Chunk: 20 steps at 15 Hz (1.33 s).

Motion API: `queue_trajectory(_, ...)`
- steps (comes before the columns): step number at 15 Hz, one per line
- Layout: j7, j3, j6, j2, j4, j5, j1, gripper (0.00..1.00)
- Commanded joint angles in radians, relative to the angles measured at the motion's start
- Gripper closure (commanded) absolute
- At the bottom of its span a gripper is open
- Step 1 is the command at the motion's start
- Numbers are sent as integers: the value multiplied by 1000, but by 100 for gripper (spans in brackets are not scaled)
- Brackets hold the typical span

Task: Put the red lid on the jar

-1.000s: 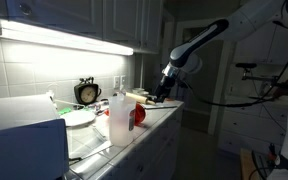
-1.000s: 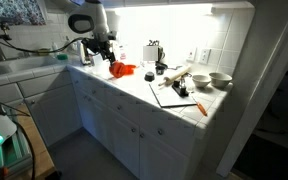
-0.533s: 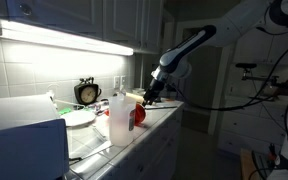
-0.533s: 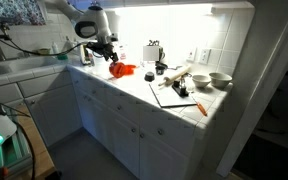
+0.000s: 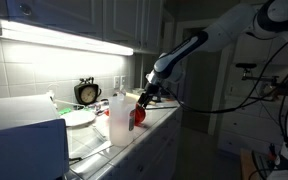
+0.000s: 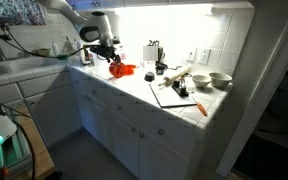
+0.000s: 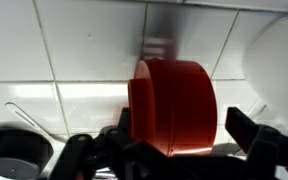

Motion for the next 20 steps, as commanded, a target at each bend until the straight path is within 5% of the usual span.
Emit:
queue_trajectory(1,16,20,20,47,42,-63,-23,34)
queue_trajectory(5,37,17,20,68,62,-107,-28,59)
queue_trajectory(15,125,-8,-50,-86,38,-234,-11,59)
queue_trajectory(20,110,5,-187,-223,35,-228,3,59)
